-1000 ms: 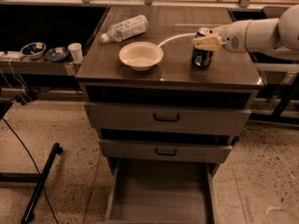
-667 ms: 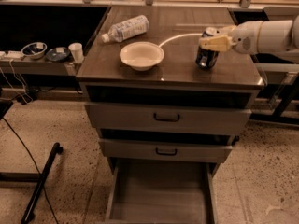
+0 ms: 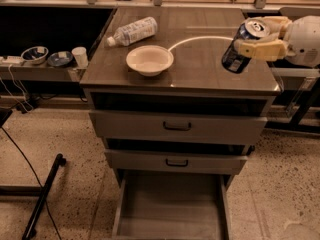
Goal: Place pepsi can into bottom drawer
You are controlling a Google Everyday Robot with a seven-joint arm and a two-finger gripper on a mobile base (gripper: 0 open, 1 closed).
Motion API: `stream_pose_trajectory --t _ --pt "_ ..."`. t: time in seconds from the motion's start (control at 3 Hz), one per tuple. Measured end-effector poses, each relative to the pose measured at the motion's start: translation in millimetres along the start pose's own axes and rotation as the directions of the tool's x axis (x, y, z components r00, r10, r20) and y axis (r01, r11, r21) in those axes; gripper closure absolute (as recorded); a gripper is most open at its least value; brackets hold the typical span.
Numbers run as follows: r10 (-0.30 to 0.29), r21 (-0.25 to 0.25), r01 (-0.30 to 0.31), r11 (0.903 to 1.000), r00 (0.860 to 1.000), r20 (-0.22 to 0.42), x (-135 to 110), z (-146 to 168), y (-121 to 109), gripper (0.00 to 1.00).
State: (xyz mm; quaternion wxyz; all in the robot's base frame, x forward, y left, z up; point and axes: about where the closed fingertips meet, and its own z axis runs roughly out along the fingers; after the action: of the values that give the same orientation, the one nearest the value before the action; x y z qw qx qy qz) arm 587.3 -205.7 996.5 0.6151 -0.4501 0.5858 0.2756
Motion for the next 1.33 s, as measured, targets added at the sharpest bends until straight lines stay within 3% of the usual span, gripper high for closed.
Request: stream_pose_trajectory --t 0.33,0.67,1.0,1.33 --pt "-0.065 -0.006 0.065 0.9978 0.998 0.004 5 -3 10 1.0" --pt "-0.052 -0.007 0.053 0.9986 0.998 0.02 18 3 7 1.0" --pt "-0.029 -0.064 0.035 0.9974 0.996 0.087 68 8 38 1.0" --pt "-0.006 -0.188 0.013 0.9821 0.999 0.039 128 8 96 1.0"
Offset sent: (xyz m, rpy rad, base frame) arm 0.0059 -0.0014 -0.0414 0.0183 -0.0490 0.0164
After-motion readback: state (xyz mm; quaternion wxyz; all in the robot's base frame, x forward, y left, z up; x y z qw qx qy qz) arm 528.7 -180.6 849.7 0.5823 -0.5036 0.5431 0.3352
